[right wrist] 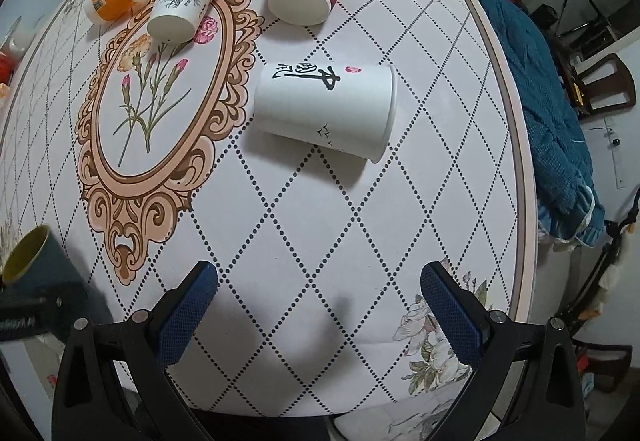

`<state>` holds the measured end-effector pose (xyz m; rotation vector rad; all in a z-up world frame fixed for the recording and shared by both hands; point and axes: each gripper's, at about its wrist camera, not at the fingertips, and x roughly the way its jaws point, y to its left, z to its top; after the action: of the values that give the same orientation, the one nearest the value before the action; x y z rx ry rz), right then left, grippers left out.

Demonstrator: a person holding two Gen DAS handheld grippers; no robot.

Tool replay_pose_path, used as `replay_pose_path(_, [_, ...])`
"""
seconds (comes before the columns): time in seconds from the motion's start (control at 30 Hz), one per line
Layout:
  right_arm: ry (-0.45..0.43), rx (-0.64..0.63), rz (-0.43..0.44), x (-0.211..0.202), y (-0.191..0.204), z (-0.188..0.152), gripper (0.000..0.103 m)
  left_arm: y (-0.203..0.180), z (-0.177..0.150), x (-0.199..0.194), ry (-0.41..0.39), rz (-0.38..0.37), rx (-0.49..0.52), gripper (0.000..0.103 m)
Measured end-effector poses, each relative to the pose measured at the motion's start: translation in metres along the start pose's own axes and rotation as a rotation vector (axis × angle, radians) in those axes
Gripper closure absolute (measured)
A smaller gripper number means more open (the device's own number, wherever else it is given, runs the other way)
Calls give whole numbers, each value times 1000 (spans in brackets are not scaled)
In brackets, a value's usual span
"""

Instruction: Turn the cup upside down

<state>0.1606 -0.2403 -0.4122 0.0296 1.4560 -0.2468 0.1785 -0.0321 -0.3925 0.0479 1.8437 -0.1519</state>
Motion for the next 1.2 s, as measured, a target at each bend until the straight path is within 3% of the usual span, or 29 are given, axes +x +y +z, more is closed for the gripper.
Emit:
replay_pose_path(0.27, [1, 37, -25, 0, -7, 4, 0, -10, 19, 9, -13, 81, 56, 35])
replay_pose_path(0.5, [24, 62, -30, 6, -9, 1, 0, -19, 24, 9, -29, 93, 66, 35])
replay_pose_path(0.63, [31, 66, -30, 7, -9, 0, 0, -22, 33, 17, -24, 89, 57, 14])
replay_pose_path(0.9, [25, 72, -32, 4, -9, 3, 0, -6, 42, 15, -34, 103, 55, 13])
replay_pose_path(1.2, [13, 80, -28, -3, -9, 2, 0, -2, 11, -17, -95, 81, 39, 13])
